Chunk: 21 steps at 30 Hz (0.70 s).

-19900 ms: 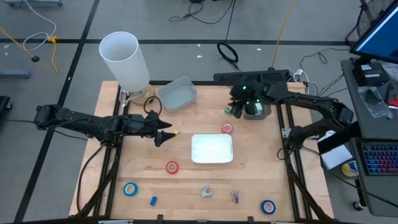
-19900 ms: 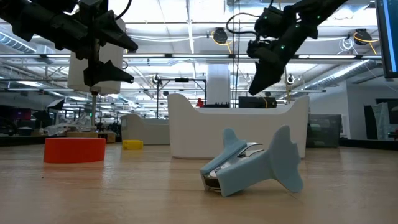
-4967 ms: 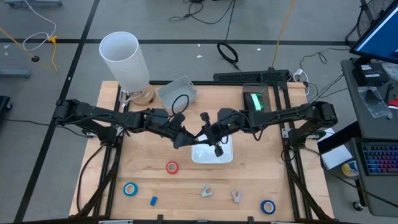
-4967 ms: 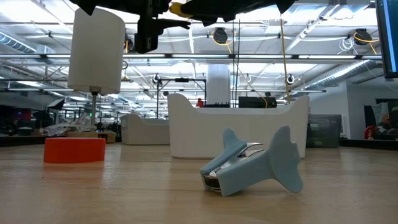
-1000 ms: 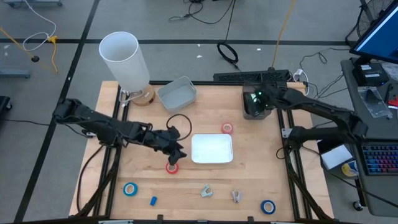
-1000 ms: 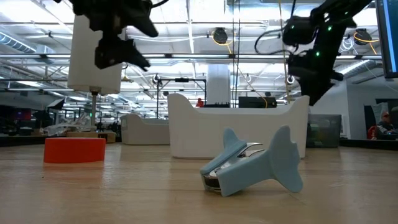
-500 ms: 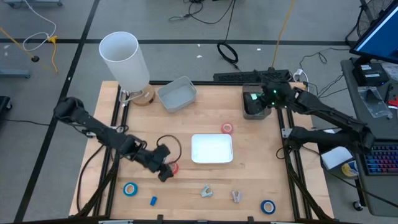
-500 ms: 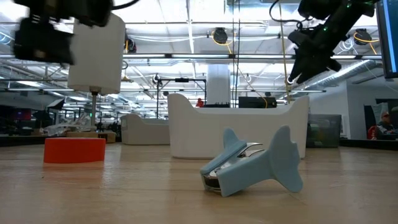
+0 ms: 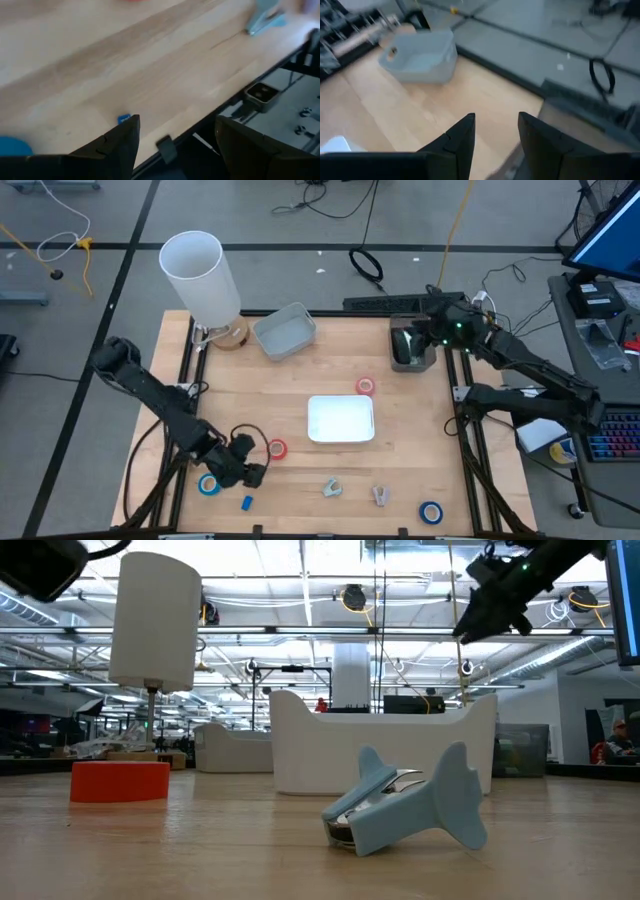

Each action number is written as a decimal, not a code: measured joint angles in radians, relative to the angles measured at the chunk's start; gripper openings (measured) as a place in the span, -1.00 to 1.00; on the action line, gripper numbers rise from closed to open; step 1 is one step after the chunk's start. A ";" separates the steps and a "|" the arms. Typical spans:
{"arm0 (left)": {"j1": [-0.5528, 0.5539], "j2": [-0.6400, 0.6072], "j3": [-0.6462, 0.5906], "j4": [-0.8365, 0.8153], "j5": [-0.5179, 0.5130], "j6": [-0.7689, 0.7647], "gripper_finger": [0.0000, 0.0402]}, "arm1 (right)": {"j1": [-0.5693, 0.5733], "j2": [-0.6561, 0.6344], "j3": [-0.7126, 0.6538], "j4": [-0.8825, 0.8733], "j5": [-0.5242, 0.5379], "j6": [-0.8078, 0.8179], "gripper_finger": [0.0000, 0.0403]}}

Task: Pick and place Stapler, Stapler remover, tape
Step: Put the blue stapler into the black bin

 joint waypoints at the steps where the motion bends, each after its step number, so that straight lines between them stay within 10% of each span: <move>1: -0.004 0.020 0.000 0.017 0.012 -0.018 0.26 | 0.000 -0.011 0.000 0.019 0.000 -0.010 -0.30; 21: -0.056 0.177 -0.001 0.115 0.151 -0.234 0.26 | 0.081 -0.202 0.000 0.066 0.000 -0.112 -0.30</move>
